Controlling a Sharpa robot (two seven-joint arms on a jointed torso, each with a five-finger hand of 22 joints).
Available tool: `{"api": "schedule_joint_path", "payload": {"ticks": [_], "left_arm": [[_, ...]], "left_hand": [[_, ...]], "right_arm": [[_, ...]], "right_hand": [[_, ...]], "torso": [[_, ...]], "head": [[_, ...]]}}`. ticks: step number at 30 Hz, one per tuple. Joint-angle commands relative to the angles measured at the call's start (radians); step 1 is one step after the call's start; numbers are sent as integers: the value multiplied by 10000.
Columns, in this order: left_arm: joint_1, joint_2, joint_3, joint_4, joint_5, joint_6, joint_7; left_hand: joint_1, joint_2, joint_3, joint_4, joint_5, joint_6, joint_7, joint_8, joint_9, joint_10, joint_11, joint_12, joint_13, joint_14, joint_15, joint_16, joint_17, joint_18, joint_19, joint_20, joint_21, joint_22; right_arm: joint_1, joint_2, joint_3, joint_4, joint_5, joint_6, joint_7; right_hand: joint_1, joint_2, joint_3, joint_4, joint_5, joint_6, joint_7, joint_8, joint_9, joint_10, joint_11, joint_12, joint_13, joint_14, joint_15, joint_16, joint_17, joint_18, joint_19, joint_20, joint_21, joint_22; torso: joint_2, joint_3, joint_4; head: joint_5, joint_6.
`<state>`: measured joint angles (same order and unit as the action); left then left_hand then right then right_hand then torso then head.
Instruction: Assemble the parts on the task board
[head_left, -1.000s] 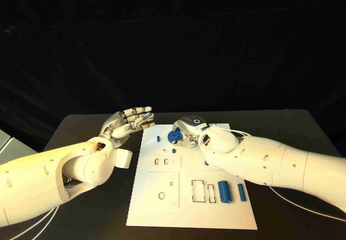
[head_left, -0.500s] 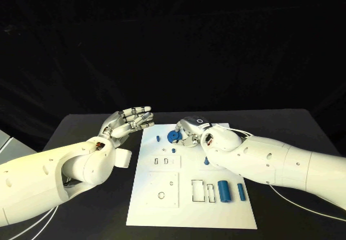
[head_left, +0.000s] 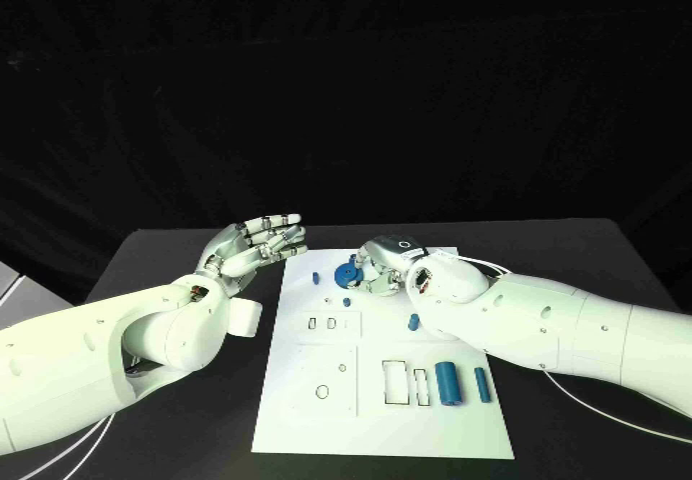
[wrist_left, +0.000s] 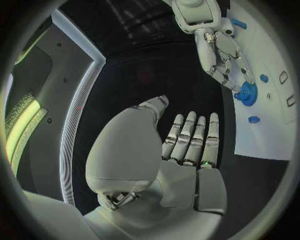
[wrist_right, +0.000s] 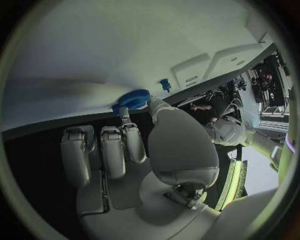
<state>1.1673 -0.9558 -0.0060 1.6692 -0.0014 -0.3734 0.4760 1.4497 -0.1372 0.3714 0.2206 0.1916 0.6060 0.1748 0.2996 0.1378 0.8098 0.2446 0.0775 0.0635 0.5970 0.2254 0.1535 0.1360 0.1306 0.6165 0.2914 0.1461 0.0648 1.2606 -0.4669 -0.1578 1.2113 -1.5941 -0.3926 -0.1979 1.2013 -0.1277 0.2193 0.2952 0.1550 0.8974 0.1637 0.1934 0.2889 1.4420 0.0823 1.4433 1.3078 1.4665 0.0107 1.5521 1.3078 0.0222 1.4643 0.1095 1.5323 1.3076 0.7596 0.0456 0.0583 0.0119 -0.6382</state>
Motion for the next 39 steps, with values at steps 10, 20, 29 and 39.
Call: {"api": "schedule_joint_path", "payload": {"ticks": [10, 20, 29, 39], "left_arm": [[15, -32, 11, -23, -44, 145, 58], [14, -10, 10, -290, -44, 137, 84], [8, 65, 8, -380, -44, 227, 110], [-4, 90, 7, -454, -38, 212, 144]], "left_hand": [[-57, -14, -1, -64, -37, -97, 1022, -19, -18, -20, 42, -65, 0, -64, 18, -81, -19, -71, -104, 1, -58, 1], [-58, -16, 2, -69, -38, -90, 1020, -14, -16, -2, 44, -66, 1, -69, 20, -89, -24, -72, -104, 1, -60, 1], [-59, -27, 10, -92, -41, -50, 1005, 12, -9, 12, 40, -65, 5, 387, 8, 19, 69, -60, 146, -3, 6, 34], [-61, -26, 16, -99, -42, -56, 1002, 12, -11, 21, 35, -63, 6, 502, 1, 47, 90, -53, 201, -4, 23, 42]], "right_arm": [[177, -1230, 57, 1369, 601, -1564, 183], [814, -3264, 104, 2714, 3605, -954, 2022], [922, -4517, 81, 2436, 4376, 20, 3112], [576, -4439, 50, 1446, 4311, 259, 2981]], "right_hand": [[199, 45, 186, -118, 15, 47, -27, 35, 23, 58, -29, 35, 1407, 929, -43, 40, 2128, -115, 845, 18, 23, 2312], [1603, -503, 667, -566, 4, 32, 3, -5, 32, -82, -15, -110, 1290, 895, -36, -10, 1999, -35, 669, 19, -274, 2077], [2319, -790, 907, -950, 1, 62, 18, -21, 32, -111, -8, -158, 1251, 918, -28, 20, 2102, -74, 751, 25, -143, 2197], [2390, -739, 982, -955, 7, 59, 30, -32, 27, -130, -1, -183, 1230, 923, -25, 26, 2125, -71, 745, 27, -154, 2191]], "torso": [[-41, 2, -40], [-221, 32, -258], [-308, 108, -397], [-310, 211, -398]], "head": [[-15, 77], [-126, 186], [-222, 156], [-244, 117]]}}
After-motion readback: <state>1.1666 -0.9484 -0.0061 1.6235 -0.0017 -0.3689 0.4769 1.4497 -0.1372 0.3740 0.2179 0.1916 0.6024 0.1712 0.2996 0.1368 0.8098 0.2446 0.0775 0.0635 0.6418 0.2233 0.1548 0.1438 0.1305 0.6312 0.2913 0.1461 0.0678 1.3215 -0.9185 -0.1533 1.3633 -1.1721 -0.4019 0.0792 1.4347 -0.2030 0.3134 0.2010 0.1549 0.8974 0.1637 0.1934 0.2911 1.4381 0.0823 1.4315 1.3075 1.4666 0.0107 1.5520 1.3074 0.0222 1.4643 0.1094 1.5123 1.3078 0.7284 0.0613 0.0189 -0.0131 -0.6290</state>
